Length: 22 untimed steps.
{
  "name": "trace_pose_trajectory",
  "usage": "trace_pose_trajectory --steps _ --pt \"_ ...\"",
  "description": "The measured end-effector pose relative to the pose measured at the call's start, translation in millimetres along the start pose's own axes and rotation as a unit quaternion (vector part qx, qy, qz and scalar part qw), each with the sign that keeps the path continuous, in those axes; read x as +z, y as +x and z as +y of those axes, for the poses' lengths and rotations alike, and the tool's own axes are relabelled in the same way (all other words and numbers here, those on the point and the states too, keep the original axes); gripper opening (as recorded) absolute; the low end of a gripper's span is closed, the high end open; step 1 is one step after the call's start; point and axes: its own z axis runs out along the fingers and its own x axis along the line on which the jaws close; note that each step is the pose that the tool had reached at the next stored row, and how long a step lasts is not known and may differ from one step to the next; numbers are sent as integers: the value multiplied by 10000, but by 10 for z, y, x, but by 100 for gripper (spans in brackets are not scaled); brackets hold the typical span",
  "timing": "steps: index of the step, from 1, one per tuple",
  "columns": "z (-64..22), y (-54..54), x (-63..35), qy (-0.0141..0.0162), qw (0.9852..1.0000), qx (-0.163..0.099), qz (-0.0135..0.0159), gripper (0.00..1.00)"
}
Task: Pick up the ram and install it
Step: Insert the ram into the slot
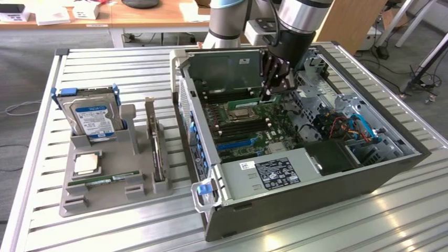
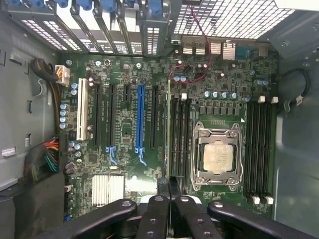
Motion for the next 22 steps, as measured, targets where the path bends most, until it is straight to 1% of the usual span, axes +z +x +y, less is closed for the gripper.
trace_pose_trajectory --steps 5,11,18,22 --pt "-3 3 55 0 10000 0 0 12" --pt "-4 2 56 0 10000 1 0 12" --pt "-59 4 64 0 10000 0 -1 12" --pt "-64 4 64 0 10000 0 -2 12"
